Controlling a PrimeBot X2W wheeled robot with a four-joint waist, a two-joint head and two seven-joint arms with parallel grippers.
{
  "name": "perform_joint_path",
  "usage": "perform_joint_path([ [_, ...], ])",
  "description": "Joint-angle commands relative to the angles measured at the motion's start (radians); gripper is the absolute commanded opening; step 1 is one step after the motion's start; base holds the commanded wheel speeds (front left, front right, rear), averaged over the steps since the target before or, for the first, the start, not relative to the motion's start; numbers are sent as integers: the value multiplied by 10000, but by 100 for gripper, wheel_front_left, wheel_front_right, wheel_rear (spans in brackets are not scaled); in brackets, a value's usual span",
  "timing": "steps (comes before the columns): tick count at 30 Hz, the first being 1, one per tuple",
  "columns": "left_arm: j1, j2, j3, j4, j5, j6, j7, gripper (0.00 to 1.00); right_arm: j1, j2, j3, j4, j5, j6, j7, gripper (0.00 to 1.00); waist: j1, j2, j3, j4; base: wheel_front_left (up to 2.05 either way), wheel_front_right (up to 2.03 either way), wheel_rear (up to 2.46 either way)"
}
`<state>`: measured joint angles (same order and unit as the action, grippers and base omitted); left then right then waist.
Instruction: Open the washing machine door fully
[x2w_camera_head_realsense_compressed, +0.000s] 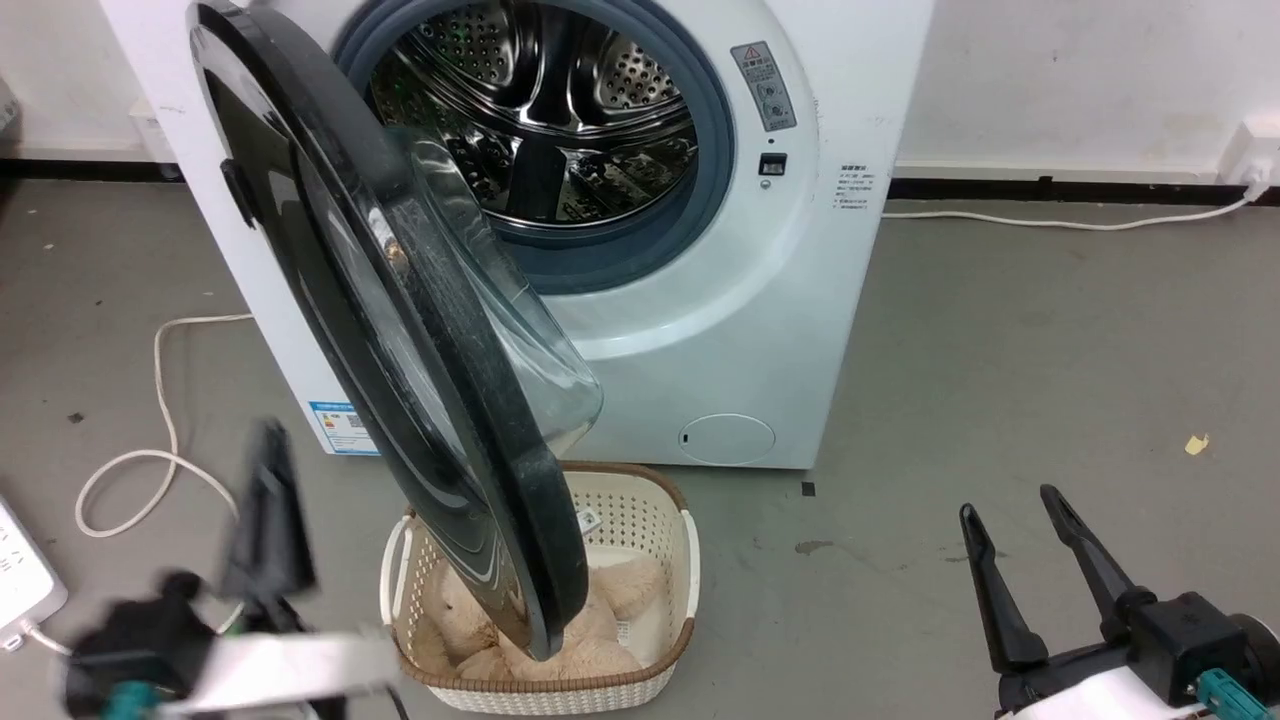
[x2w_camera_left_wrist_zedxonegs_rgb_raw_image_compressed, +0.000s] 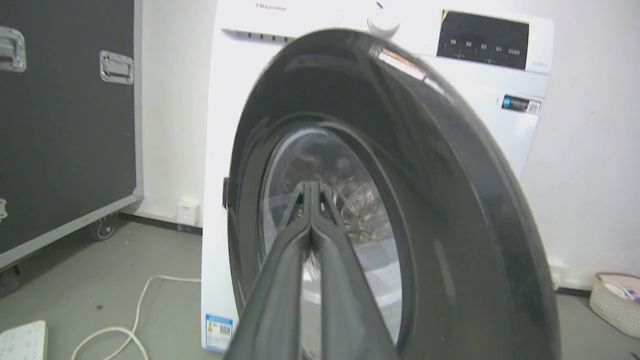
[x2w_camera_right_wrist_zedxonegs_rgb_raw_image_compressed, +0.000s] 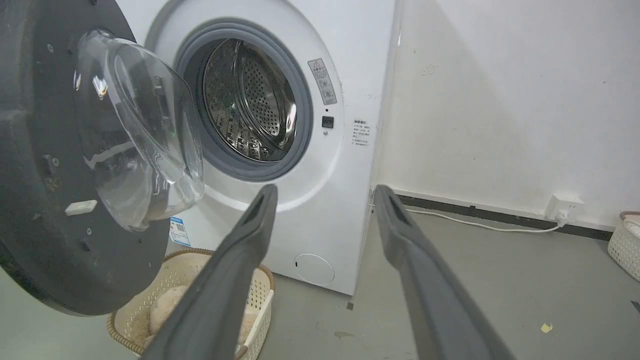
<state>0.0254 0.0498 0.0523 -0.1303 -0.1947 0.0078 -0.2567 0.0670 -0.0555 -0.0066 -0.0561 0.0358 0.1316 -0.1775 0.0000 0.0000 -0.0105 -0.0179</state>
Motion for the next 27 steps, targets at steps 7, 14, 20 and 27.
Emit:
perform_joint_path([
  [7, -1263, 9, 481, -2426, 247, 287, -51, 0, -141, 52, -21, -23, 155, -9, 59, 100, 0, 0, -53, 25, 0, 0, 0],
  [14, -1922, 9, -344, -3680, 422, 252, 412, 0, -113, 52, 60, 110, 237, -9, -9, 100, 0, 0, -71, -41, 0, 0, 0],
  [20, -1458, 7, -2555, -3693, 308, 417, 1524, 0, -107, 52, 15, 266, 351, -9, -6, 100, 0, 0, 39, -86, 0, 0, 0],
  [27, -878, 6, -4367, -1799, 138, 354, 2176, 0, -118, 52, 21, 607, 334, -9, -58, 100, 0, 0, 271, -79, 0, 0, 0],
])
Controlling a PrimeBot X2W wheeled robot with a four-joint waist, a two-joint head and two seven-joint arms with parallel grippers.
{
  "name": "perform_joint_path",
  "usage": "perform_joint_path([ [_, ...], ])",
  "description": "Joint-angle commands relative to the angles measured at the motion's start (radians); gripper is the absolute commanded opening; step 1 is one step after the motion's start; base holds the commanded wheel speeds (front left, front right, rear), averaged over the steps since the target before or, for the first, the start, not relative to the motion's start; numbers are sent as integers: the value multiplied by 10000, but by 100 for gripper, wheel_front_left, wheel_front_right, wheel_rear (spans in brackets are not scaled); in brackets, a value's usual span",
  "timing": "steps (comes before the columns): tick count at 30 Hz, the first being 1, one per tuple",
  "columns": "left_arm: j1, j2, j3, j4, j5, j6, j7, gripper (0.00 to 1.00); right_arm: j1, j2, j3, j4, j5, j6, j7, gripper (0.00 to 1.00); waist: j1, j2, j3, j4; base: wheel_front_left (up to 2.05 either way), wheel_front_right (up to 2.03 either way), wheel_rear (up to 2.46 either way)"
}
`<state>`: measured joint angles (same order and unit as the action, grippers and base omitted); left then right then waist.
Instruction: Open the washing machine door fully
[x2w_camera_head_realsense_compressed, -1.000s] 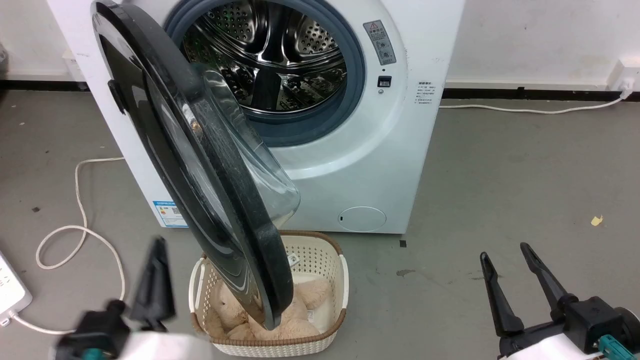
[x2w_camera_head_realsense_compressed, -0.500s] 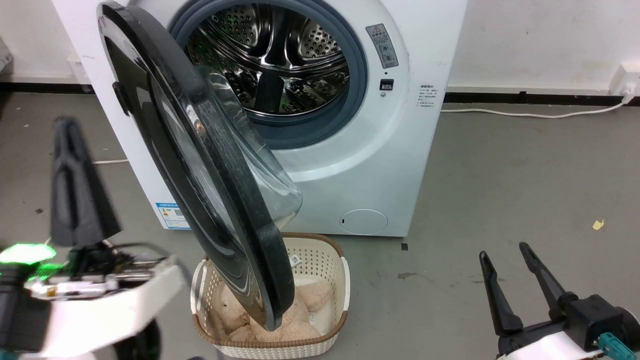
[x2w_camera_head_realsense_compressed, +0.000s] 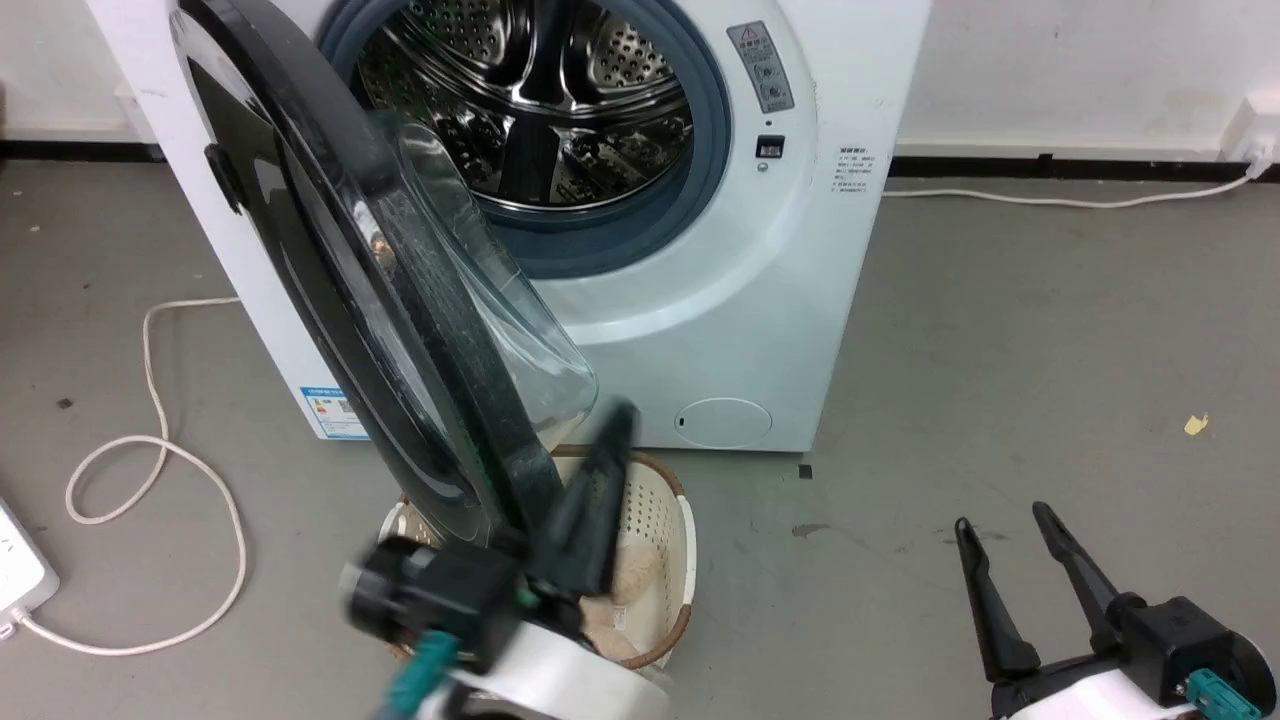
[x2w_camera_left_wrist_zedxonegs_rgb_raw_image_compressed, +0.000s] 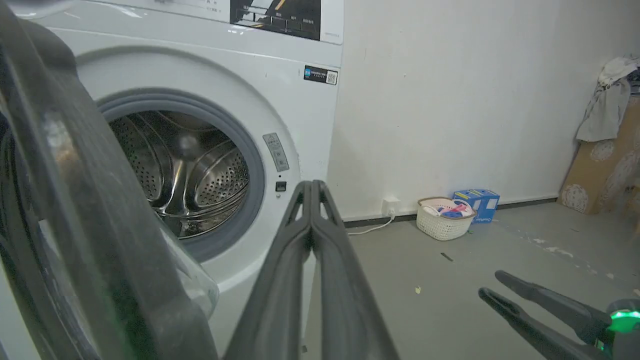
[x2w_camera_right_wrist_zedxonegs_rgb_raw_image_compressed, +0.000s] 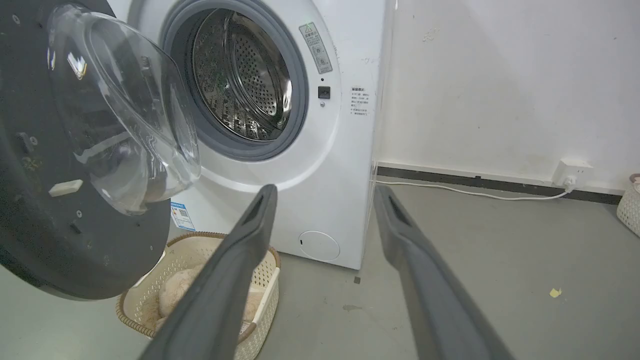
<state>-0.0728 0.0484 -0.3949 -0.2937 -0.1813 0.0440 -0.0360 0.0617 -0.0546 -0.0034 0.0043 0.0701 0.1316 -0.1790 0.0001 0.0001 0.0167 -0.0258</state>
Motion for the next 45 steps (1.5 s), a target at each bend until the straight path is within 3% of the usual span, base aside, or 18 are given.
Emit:
perform_joint_path([
  [1, 145, 19, -79, 95, -59, 23, 3, 0, -77, 43, 14, 21, -3, -9, -61, 100, -1, -1, 49, -14, 0, 0, 0],
  [5, 271, 19, -401, 1252, -113, 245, 223, 0, -201, 43, 57, 85, 40, -9, -127, 100, -1, -1, 242, -60, 0, 0, 0],
  [10, 309, 36, -92, 2362, -228, 666, 220, 0, -298, 43, -1, 167, 105, -9, -193, 100, -1, -1, 386, -14, 0, 0, 0],
  [17, 250, 214, 292, 3269, -560, 651, 45, 0, -251, 43, 8, 342, 146, -9, -216, 100, -1, -1, 348, 458, 0, 0, 0],
  [23, 477, 338, 241, 3402, -618, 601, -95, 0, -144, 43, -52, 410, 120, -9, -179, 100, -1, -1, 187, 1367, 0, 0, 0],
  [36, 856, 580, 695, 3134, -828, 1006, -308, 0, -14, 43, 133, 561, 174, -9, -9, 100, -1, -1, 115, 3897, 0, 0, 0],
  [45, 29, 1325, 1892, 3540, -1287, 1175, -39, 0, -308, 43, 437, 360, -120, -9, 325, 100, -1, -1, 828, 4378, 0, 0, 0],
])
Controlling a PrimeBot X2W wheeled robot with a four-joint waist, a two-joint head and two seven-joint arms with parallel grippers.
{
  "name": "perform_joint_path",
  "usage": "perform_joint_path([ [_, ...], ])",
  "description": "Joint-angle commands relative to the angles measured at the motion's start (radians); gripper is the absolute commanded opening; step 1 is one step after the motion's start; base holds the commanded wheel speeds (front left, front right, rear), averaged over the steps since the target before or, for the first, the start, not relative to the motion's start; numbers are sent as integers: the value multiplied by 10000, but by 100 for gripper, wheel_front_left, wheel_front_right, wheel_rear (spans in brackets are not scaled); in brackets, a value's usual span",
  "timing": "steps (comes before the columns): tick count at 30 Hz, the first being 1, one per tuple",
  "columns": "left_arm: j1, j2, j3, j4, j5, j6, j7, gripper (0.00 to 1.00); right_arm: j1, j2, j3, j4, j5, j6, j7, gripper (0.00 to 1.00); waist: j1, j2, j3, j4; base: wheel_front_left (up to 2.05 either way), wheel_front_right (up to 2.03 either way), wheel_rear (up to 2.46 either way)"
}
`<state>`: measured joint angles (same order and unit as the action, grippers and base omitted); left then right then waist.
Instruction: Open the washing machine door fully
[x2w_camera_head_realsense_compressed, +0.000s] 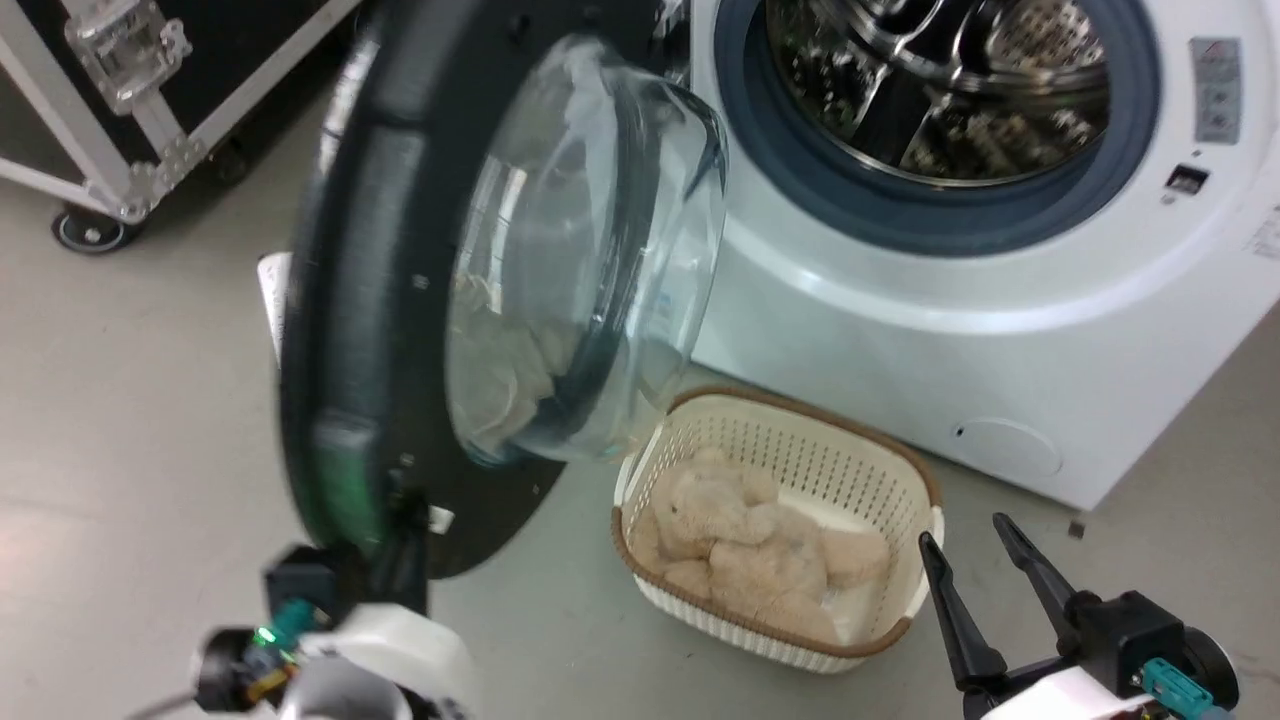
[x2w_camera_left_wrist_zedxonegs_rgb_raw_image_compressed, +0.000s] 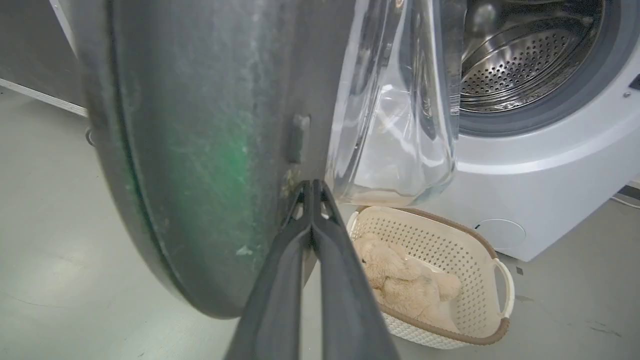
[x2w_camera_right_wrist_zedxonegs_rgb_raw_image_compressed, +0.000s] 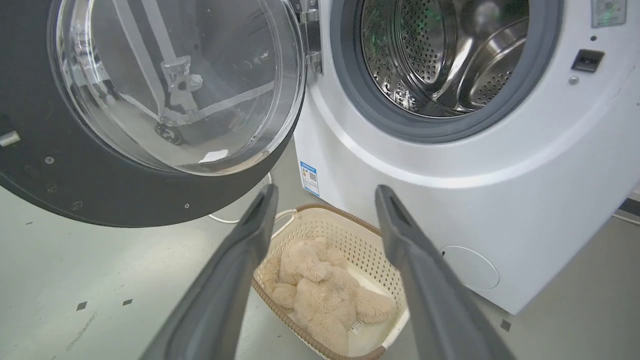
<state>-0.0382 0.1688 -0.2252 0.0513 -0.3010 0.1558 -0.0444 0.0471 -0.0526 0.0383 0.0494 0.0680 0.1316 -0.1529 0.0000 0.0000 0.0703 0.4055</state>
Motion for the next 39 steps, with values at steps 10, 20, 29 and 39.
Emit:
perform_joint_path([
  [10, -2268, 1804, 1706, 1591, -612, -260, 519, 0, -659, 4, 10, -687, -681, -9, 454, 100, 0, 0, 1663, -322, 0, 0, 0],
  [20, -3810, 3188, 2847, 4070, -1153, -731, -74, 0, -1051, -110, -33, -825, -784, -9, 539, 100, 0, 0, 2390, -904, 0, 0, 0],
  [29, -4007, 3071, 2573, 4643, -968, -842, -882, 0, -1032, -119, -180, -674, -766, -9, 292, 100, 0, 0, 2029, -1070, 0, 0, 0],
  [39, -1361, 1844, 880, 736, 31, -266, -1181, 0, -627, 4, -746, -974, -1004, -9, -525, 100, 0, 0, -133, -2299, 0, 0, 0],
])
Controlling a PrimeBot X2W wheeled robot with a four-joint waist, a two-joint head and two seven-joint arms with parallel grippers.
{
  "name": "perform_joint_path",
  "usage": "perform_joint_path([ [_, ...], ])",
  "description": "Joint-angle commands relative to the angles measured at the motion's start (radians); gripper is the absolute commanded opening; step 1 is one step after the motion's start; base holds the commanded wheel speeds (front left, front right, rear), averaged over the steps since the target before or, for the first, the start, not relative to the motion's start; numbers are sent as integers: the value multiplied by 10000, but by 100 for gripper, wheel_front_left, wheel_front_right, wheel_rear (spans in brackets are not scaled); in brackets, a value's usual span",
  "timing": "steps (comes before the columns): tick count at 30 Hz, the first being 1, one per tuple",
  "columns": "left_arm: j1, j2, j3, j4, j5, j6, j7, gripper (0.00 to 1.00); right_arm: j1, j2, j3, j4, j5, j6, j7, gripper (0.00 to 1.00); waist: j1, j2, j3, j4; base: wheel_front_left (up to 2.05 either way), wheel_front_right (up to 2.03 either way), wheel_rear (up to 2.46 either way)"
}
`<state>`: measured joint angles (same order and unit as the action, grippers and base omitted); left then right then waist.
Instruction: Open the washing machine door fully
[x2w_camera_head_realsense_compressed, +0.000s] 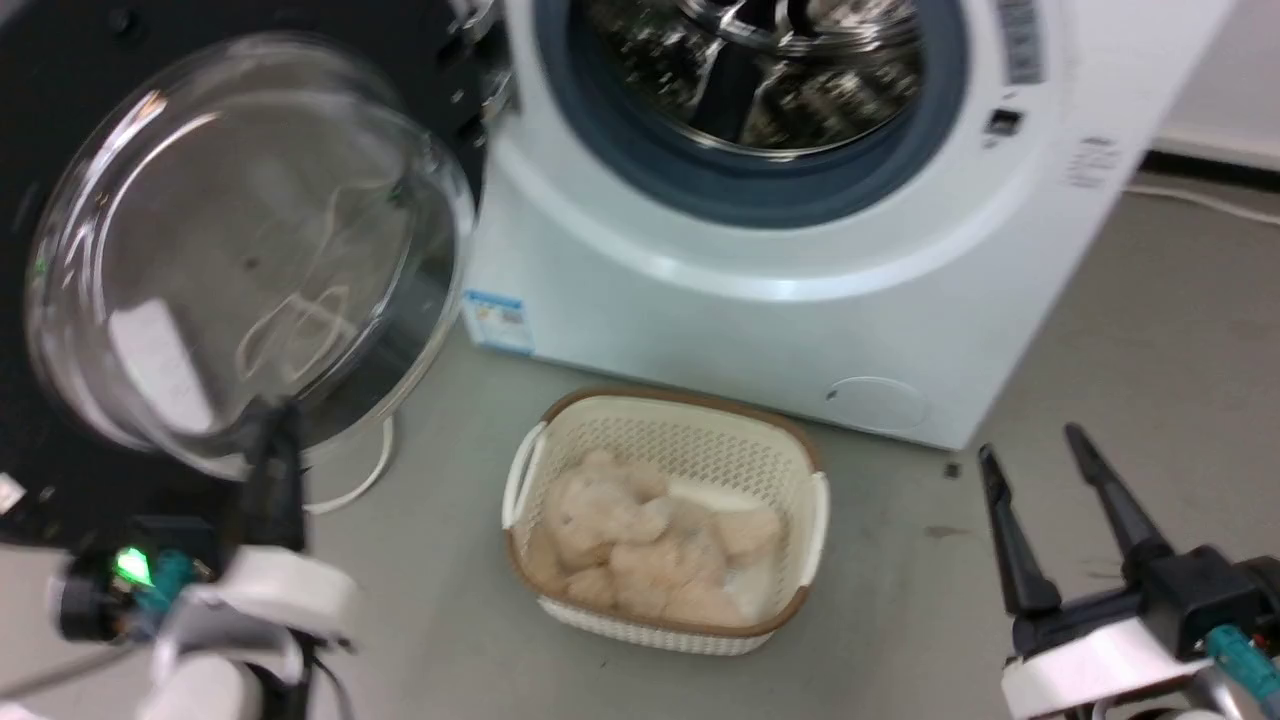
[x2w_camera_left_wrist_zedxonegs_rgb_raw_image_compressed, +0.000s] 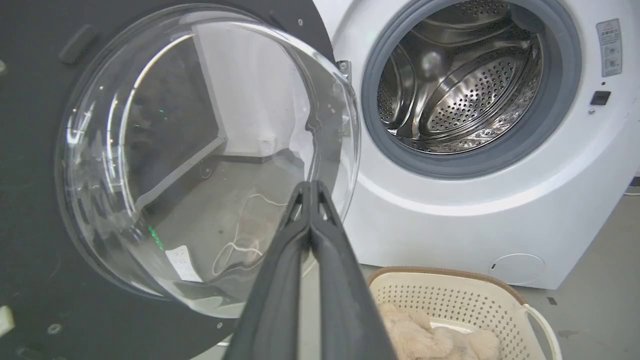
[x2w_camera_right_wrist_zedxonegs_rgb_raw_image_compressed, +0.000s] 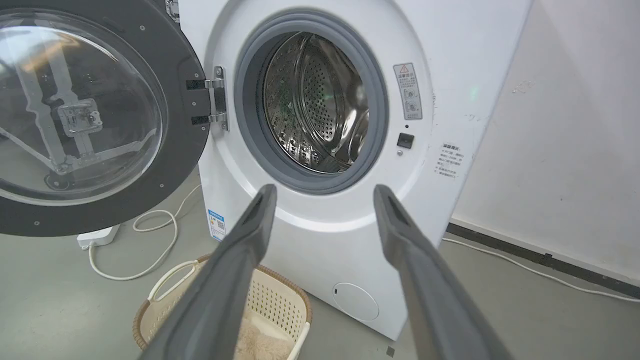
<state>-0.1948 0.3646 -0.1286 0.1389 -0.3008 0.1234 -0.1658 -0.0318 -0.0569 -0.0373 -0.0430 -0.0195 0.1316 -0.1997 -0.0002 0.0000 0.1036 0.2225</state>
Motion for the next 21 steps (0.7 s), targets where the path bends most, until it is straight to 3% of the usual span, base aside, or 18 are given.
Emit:
perform_joint_path([
  [1, 420, -203, -223, -446, 75, 103, 88, 0, 251, 50, 23, -108, -219, -9, -58, 100, 2, 0, -557, -572, 0, 0, 0],
  [4, 1016, -543, -492, -1174, 16, 225, 101, 0, 532, 59, 63, -274, -260, -9, -69, 100, 2, 0, -872, -922, 0, 0, 0],
  [5, 1188, -651, -566, -1349, -33, 238, 72, 5, 634, 61, 60, -324, -211, -9, -62, 100, 2, 0, -924, -1006, 0, 0, 0],
  [6, 1371, -768, -638, -1471, -132, 213, 38, 43, 718, 62, 78, -341, -146, -9, -57, 100, 2, 0, -1003, -1125, 0, 0, 0],
  [7, 1547, -844, -718, -1542, -201, 182, 31, 93, 797, 62, 91, -348, -99, -9, -41, 100, 2, 0, -1063, -1230, 0, 0, 0],
  [8, 1716, -899, -794, -1577, -247, 160, 33, 100, 869, 63, 109, -346, -61, -9, -24, 100, 2, 0, -1117, -1329, 0, 0, 0],
  [17, 2458, -1363, -1194, -1373, -629, 88, -48, 100, 1427, 65, 87, -224, 199, -9, 20, 100, 2, 0, -1293, -1765, 0, 0, 0],
  [21, 2603, -1264, -1212, -1254, -447, 251, -110, 100, 1536, 65, 116, 39, 287, -9, 182, 100, 2, 0, -1321, -1944, 0, 0, 0],
])
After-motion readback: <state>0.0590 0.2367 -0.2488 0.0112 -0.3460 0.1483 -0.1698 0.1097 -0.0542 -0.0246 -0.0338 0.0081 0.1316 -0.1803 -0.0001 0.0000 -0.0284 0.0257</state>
